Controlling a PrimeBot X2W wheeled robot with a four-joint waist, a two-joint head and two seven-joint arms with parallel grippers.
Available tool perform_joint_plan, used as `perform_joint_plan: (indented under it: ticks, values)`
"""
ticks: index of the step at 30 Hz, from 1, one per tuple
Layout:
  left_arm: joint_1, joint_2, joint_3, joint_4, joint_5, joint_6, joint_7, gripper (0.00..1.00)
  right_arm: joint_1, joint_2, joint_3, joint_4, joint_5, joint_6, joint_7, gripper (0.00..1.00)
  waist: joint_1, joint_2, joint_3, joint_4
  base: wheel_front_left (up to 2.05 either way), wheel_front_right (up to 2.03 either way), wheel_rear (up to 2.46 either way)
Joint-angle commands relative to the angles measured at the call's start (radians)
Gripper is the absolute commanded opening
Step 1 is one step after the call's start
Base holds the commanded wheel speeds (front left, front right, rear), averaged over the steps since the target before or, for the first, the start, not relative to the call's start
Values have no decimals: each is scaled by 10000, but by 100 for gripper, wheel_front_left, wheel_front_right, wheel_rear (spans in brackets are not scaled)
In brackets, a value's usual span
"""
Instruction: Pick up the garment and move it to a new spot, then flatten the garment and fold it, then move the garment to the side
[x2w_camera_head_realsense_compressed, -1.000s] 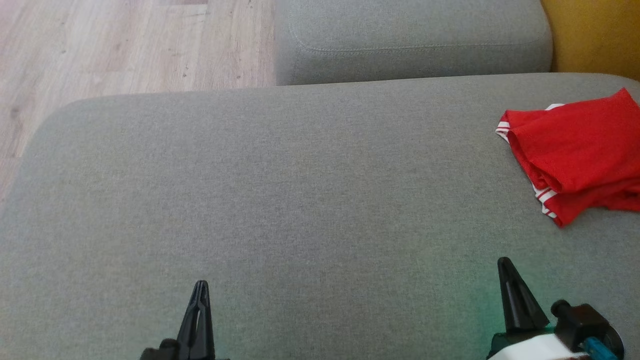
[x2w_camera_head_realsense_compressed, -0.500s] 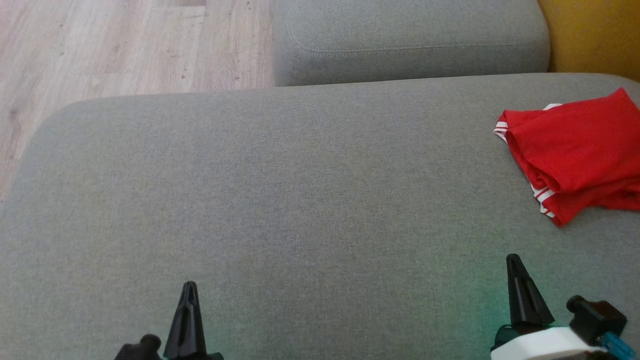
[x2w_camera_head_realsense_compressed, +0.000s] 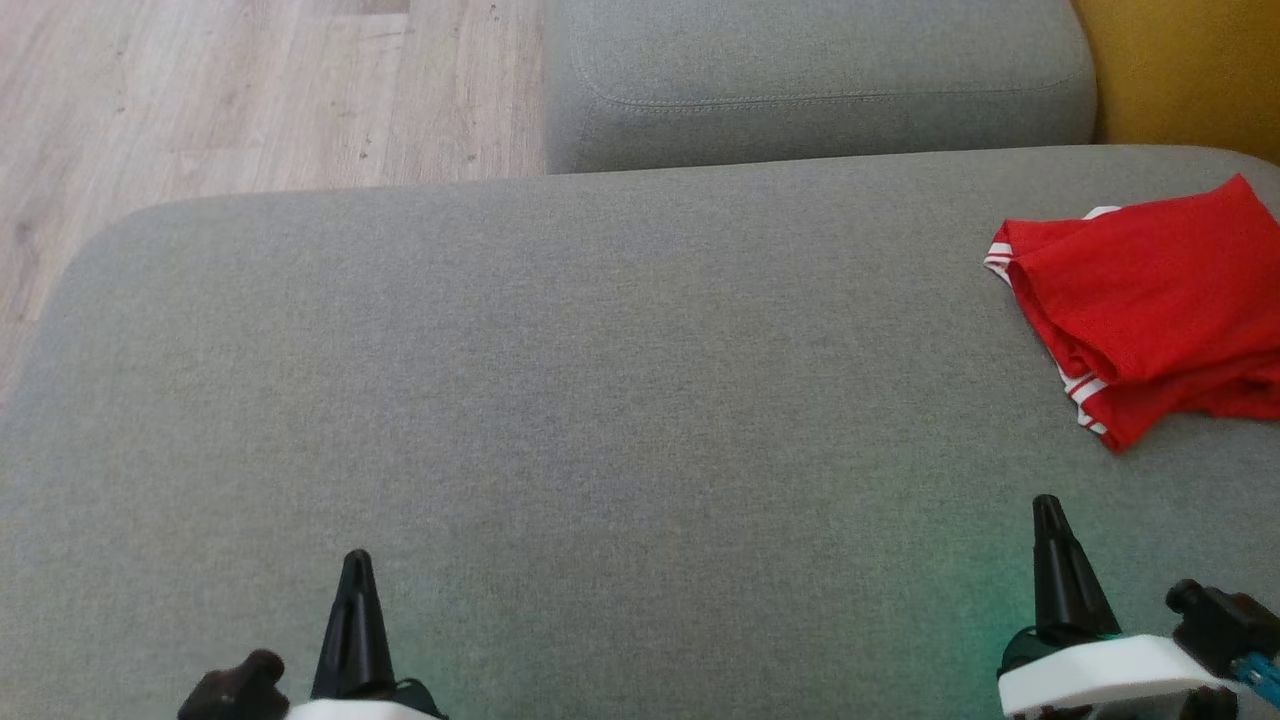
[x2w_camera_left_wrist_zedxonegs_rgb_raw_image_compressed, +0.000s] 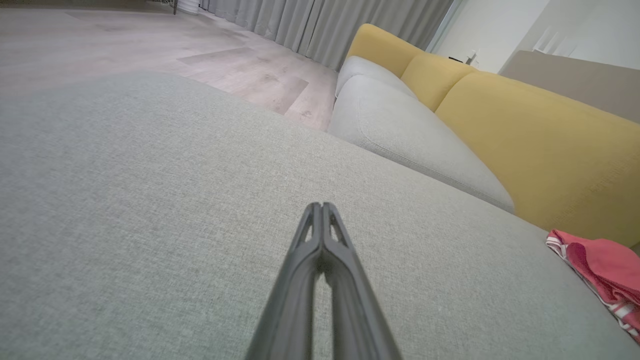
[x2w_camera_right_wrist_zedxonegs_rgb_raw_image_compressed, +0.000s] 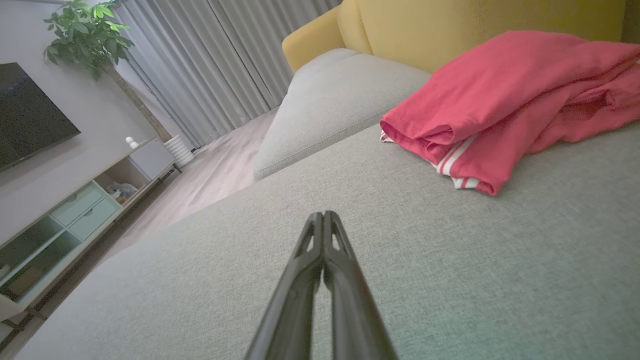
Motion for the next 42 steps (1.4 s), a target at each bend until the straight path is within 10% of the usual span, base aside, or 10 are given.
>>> perform_joint_plan:
  ticks: [1, 42]
  values:
    - [-425, 138, 247, -231, -305, -92, 40, 0, -481, -196, -5, -256, 338, -2, 88, 0, -1, 0, -1, -3, 0, 0, 0]
    - [-1336, 231, 1209, 202, -5261, -867, 1137, 0, -1298, -306, -366, -11, 5486, -4, 1166, 0, -1, 0, -35, -119, 0, 0, 0]
